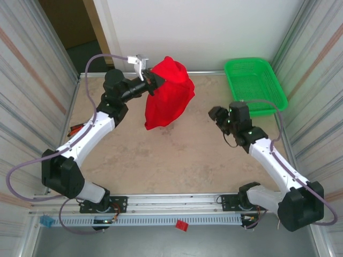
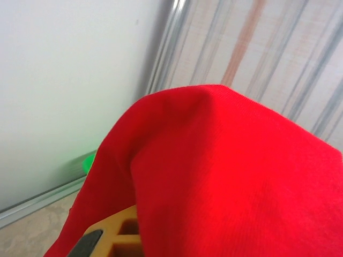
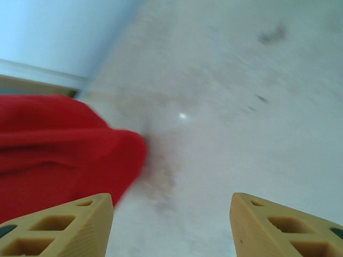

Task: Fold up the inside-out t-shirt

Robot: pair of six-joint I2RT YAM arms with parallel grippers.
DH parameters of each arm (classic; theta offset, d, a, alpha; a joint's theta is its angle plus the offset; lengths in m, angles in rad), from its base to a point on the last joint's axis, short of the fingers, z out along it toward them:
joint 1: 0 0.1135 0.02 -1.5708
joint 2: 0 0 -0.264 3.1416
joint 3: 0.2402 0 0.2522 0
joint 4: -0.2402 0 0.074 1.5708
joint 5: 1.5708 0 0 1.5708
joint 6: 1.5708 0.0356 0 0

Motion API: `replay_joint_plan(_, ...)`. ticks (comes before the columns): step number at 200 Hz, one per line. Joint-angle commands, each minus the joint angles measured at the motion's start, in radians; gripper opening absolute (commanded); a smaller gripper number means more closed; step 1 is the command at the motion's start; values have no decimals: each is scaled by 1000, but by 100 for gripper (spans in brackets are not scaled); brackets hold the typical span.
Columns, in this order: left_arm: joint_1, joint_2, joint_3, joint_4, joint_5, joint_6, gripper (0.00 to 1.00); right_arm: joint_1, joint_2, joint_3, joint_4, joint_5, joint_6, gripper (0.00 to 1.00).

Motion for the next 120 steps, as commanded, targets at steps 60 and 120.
replay_joint_plan(60, -191, -169, -280, -26, -30, 727, 0, -103, 224, 525, -102, -442, -328, 73)
replay_joint_plan(120, -247, -130, -329, 53, -150, 802, 0, 40, 356, 351, 12, -545, -187, 81)
